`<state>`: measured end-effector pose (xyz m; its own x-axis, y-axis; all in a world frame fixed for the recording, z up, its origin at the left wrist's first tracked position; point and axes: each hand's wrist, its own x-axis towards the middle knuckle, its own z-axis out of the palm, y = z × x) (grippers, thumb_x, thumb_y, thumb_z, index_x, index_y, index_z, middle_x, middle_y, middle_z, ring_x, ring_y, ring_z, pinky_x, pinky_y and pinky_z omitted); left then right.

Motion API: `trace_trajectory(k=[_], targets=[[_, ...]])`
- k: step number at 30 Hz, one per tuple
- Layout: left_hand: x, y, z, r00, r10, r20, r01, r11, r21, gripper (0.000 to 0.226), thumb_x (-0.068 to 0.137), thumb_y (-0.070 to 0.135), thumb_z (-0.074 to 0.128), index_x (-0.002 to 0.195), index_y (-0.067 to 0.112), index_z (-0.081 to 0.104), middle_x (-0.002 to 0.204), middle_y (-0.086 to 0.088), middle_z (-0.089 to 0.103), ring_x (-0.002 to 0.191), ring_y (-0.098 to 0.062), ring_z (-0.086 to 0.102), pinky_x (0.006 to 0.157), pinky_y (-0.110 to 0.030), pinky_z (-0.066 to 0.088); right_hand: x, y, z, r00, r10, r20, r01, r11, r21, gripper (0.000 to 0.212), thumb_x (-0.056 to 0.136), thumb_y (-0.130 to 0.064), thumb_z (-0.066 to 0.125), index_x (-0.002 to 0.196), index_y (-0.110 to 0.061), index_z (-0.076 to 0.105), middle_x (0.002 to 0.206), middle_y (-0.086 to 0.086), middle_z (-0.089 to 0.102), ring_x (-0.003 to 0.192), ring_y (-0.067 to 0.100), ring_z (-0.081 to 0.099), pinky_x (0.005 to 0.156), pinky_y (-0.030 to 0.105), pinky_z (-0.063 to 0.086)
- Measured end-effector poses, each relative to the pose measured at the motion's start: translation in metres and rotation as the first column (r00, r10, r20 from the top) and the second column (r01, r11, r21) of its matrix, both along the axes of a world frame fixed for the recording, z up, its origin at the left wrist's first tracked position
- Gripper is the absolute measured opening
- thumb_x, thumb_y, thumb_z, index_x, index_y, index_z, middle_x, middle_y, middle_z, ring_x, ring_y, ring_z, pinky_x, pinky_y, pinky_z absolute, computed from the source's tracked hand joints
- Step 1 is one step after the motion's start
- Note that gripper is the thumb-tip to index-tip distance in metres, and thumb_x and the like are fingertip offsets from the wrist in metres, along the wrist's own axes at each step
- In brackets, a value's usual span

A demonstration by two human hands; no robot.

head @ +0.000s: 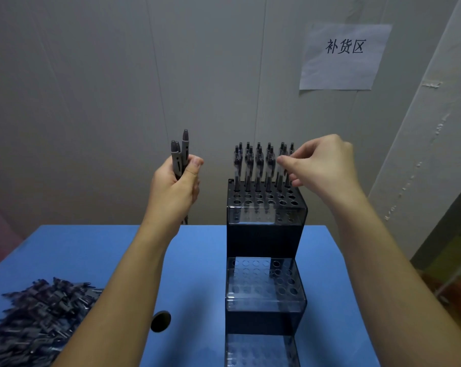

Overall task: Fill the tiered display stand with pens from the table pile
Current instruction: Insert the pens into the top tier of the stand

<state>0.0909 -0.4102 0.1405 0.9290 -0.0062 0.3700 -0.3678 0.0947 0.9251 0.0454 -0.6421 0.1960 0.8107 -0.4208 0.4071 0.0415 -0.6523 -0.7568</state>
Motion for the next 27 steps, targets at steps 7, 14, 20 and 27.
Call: trace_trajectory(k=[7,14,20,27], targets=[[-0.004,0.002,0.008,0.994,-0.071,-0.08,0.061,0.992,-0.114,0.015,0.107,0.02,0.053,0.099,0.009,0.061,0.061,-0.001,0.053,0.051,-0.016,0.048,0.052,-0.028,0.041,0.007,-0.005,-0.008,0.998,-0.023,-0.062,0.015,0.993,-0.118,0.032,0.086,-0.029,0.079,0.059,-0.014,0.072,0.053,0.006,0.069,0.08,0.024,0.073,0.085,0.041,0.061],[-0.006,0.002,0.017,0.993,-0.091,-0.073,0.079,0.985,-0.152,0.015,0.107,0.019,0.053,0.1,0.008,0.061,0.062,-0.002,0.055,0.053,-0.018,0.051,0.052,-0.029,0.045,0.014,-0.002,-0.006,0.987,-0.033,-0.154,0.007,0.986,-0.166,0.034,0.087,-0.026,0.076,0.059,-0.007,0.071,0.052,0.01,0.069,0.065,0.02,0.072,0.08,0.043,0.063],[-0.007,0.001,0.015,0.992,-0.093,-0.089,0.079,0.985,-0.15,0.016,0.107,0.02,0.054,0.099,0.009,0.061,0.061,-0.001,0.055,0.053,-0.017,0.051,0.052,-0.03,0.045,0.012,-0.003,-0.006,0.986,-0.06,-0.158,0.029,0.981,-0.19,0.035,0.087,-0.026,0.077,0.06,-0.006,0.069,0.055,0.013,0.07,0.064,0.026,0.073,0.076,0.044,0.063],[-0.012,-0.001,0.016,0.989,-0.097,-0.107,0.08,0.984,-0.157,0.017,0.107,0.021,0.053,0.099,0.009,0.062,0.062,-0.001,0.056,0.053,-0.017,0.052,0.052,-0.03,0.045,0.01,0.003,-0.008,0.977,-0.114,-0.18,0.057,0.954,-0.294,0.037,0.086,-0.036,0.077,0.07,-0.004,0.073,0.068,0.014,0.069,0.074,0.033,0.071,0.079,0.037,0.061]])
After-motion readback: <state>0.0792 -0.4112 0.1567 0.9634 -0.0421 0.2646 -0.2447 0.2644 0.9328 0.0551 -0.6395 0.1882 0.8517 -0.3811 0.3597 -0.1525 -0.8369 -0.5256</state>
